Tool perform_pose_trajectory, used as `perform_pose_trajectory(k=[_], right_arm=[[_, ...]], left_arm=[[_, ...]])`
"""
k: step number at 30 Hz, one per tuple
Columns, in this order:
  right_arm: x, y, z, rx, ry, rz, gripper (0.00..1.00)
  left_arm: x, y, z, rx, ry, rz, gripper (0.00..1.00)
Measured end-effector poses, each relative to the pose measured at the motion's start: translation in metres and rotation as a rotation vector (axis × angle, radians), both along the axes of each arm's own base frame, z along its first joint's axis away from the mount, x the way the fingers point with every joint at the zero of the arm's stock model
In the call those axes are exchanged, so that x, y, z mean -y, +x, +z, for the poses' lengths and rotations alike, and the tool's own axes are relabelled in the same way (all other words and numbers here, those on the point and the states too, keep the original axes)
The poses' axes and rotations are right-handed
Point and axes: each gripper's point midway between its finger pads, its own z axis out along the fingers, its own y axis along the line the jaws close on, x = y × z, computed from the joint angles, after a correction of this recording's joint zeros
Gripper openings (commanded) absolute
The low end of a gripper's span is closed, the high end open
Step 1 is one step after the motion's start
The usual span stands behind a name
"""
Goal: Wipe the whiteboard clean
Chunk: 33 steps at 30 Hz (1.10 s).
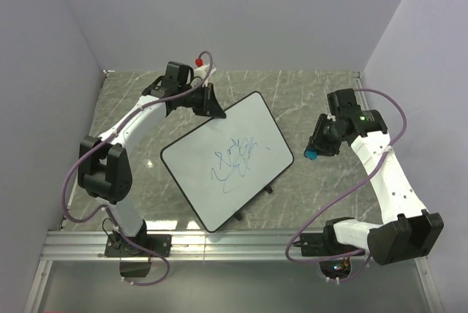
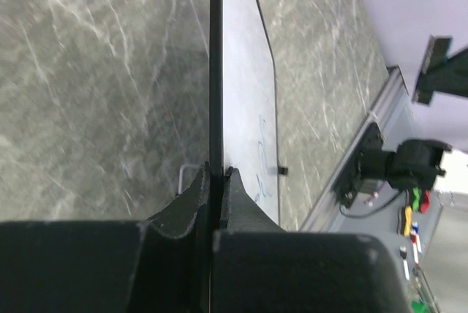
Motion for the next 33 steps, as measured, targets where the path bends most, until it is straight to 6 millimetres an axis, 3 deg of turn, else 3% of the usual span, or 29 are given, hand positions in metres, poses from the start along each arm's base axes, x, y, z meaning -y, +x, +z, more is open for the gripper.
perform_pose_trajectory(k=[5,7,11,15,26,33], right_arm=[[-0.008,0.005,0.004,0.031,0.035,0.024,0.0],[-0.021,0.01,0.011,0.077,0.085,0.067,0.0],[-0.062,0.014,0.032,0.184,0.192,0.213,0.0],[-0.11,0.011,0.043,0.251,0.271,0.372,0.0],[-0.21,-0.002,0.0,0.224,0.322,0.641,0.0],[-0.259,-0.016,-0.026,0.186,0.298,0.758,0.0]], left_arm=[[0.014,0.014,-0.008,-0.003,0.004,-0.005,0.0],[0.023,0.018,-0.01,-0.009,0.007,-0.019,0.0],[0.036,0.025,-0.013,-0.005,0.017,-0.041,0.0],[0.034,0.023,-0.015,0.012,0.024,-0.033,0.0],[0.019,0.008,-0.01,0.051,0.036,0.028,0.0],[0.017,0.005,-0.006,0.063,0.052,0.045,0.0]])
